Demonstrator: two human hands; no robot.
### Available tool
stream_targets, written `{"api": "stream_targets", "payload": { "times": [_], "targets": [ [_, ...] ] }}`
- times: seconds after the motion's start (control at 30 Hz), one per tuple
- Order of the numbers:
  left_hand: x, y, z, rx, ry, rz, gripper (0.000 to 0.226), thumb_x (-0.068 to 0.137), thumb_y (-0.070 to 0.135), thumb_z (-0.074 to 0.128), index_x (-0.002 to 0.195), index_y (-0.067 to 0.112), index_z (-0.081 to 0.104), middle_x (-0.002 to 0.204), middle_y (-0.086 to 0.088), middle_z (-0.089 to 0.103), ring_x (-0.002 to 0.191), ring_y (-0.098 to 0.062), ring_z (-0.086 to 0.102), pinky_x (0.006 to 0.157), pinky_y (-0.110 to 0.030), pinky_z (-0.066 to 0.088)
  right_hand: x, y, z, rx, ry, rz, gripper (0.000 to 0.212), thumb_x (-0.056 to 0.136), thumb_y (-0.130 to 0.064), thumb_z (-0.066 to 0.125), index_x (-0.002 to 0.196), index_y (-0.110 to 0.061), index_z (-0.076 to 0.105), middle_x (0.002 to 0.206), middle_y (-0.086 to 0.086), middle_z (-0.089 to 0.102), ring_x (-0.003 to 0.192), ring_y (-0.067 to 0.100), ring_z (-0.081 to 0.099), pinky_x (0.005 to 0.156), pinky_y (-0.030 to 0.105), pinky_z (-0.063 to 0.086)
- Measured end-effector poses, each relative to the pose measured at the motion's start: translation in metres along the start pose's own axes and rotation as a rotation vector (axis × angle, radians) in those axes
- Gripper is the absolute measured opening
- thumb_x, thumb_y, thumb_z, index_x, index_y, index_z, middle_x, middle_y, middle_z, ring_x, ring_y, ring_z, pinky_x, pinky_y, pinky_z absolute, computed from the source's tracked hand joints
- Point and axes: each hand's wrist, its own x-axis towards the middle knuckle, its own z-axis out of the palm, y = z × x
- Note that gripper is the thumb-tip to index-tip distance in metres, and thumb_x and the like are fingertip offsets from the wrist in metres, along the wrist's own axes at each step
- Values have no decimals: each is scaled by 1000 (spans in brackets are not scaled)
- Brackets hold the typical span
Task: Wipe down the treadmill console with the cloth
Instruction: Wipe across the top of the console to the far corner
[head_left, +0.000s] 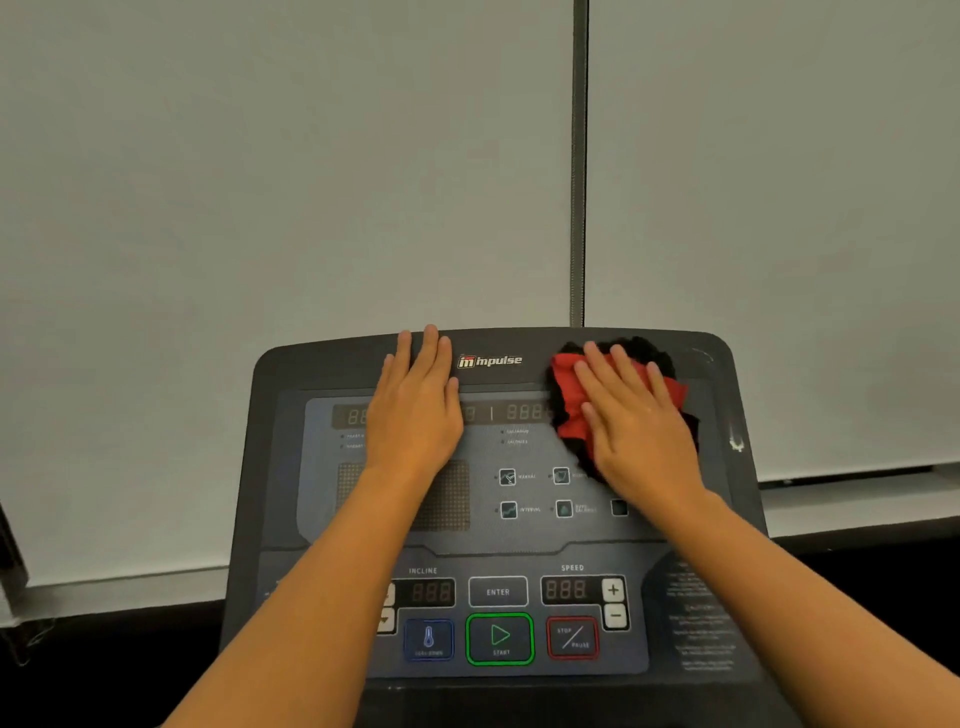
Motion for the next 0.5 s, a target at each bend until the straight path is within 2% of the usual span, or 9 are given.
{"api": "stream_targets", "payload": {
  "times": [0.07, 0.1, 0.2, 0.27, 0.33, 0.4, 0.5],
  "targets": [
    [0, 1, -2, 4, -16, -4, 49, 99, 20, 36, 146, 10, 27, 158, -5, 19, 147, -26, 8, 120, -40, 10, 12, -11, 0, 38, 24, 165, 49, 96, -24, 34, 143, -12, 40, 154, 7, 33, 143, 32, 25, 116, 53, 13],
    [1, 2, -2, 0, -23, -7, 49, 99, 20, 35, 146, 10, 26, 158, -5, 18, 147, -26, 7, 120, -40, 10, 17, -31, 2, 41, 29, 154, 49, 95, -25, 34, 141, -11, 43, 153, 8, 35, 142, 34, 26, 115, 55, 14],
    [0, 2, -5, -4, -39, -11, 50, 99, 21, 35, 147, 11, 26, 159, -4, 17, 147, -25, 6, 120, -39, 10, 10, -79, 13, 48, -29, -86, 48, 97, -34, 34, 138, -14, 48, 151, 6, 39, 141, 31, 29, 115, 55, 18],
    [-1, -2, -10, -7, -59, 11, 49, 99, 22, 34, 147, 11, 26, 159, -3, 17, 147, -24, 6, 119, -37, 10, 8, -62, 8, 27, -37, -155, 46, 97, -37, 37, 135, -17, 53, 149, 4, 42, 140, 28, 34, 114, 52, 25],
    [-2, -8, -15, -12, -77, 31, 49, 99, 22, 34, 147, 13, 26, 159, -1, 18, 147, -22, 7, 118, -35, 11, 3, -35, 4, -9, -3, -108, 42, 96, -34, 40, 131, -18, 57, 146, 4, 46, 137, 29, 38, 112, 50, 28],
    [-2, -13, -19, -20, -82, 38, 48, 100, 20, 34, 147, 13, 27, 158, 0, 18, 147, -21, 7, 118, -35, 12, -2, -24, -1, 6, -9, -1, 43, 96, -33, 39, 131, -17, 57, 147, 6, 45, 138, 32, 36, 113, 52, 25],
    [-2, -13, -18, -29, -101, 44, 49, 99, 17, 34, 147, 13, 25, 159, 0, 17, 147, -22, 5, 118, -36, 10, 5, -51, 2, 1, -3, 111, 47, 94, -31, 34, 130, -10, 56, 146, 11, 45, 137, 42, 34, 111, 59, 23]
  ]
}}
